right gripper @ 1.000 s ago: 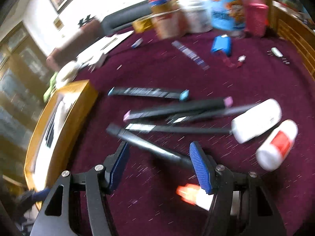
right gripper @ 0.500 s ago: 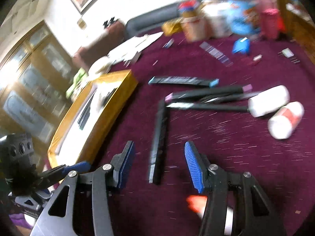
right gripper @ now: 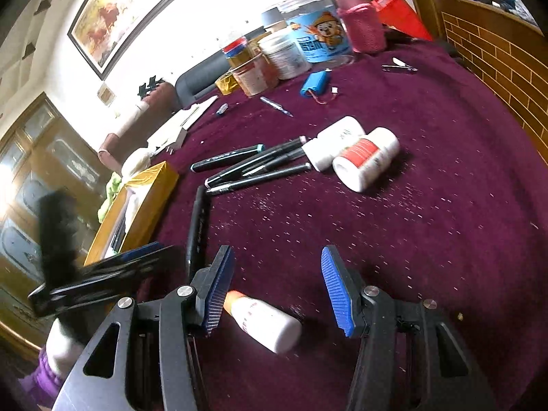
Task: Organize rigid objects
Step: 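Grasp a black pen with the left tool while the right tool grasps an orange-capped dropper bottle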
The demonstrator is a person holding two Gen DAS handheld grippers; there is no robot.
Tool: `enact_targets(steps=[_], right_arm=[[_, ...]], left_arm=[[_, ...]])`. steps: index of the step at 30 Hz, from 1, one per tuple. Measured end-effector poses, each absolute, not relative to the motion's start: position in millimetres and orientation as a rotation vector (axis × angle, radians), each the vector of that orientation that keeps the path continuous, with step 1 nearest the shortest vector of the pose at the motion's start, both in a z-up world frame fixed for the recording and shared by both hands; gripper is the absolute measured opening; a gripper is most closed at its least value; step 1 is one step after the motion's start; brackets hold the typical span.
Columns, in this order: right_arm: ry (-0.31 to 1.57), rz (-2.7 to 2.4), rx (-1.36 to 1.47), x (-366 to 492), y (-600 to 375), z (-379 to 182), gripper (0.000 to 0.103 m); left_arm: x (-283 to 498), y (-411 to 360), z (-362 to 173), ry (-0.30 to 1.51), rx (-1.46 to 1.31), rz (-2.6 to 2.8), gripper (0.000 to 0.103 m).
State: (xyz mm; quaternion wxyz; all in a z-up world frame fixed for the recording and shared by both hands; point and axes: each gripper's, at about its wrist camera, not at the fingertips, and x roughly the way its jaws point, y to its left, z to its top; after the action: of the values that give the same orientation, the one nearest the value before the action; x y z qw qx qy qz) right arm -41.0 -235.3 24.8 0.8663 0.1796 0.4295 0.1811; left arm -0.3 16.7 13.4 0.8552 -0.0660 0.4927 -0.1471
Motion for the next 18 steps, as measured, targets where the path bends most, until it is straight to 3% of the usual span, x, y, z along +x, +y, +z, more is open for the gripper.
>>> enact_targets(steps=[3, 4, 6, 9, 16, 18], right_arm=[[0.903, 0.378, 0.365, -43, -239, 26, 0.048], [0.904, 0.378, 0.359, -43, -238, 26, 0.048], [0.907, 0.389, 0.349, -44, -239, 27, 0.048], [0.911, 0.41, 0.335, -46, -236, 26, 0.048], [0.934, 0.444, 0.308, -41, -221, 19, 0.048], [0.941, 0.444, 0.286, -42, -215, 19, 0.048]], left_arm=[[12, -8, 5, 0.99, 0.04, -0.285, 0.079], [14, -10, 2, 0.991, 0.081, -0.283, 0.072], [10, -2, 5, 0.982, 0.078, -0.283, 0.041], [3, 20, 9, 1.009, 0.04, -0.313, 0.021], [-9, 24, 9, 1.038, 0.046, -0.293, 0.025], [0, 16, 9, 1.036, 0.058, -0.286, 0.042]])
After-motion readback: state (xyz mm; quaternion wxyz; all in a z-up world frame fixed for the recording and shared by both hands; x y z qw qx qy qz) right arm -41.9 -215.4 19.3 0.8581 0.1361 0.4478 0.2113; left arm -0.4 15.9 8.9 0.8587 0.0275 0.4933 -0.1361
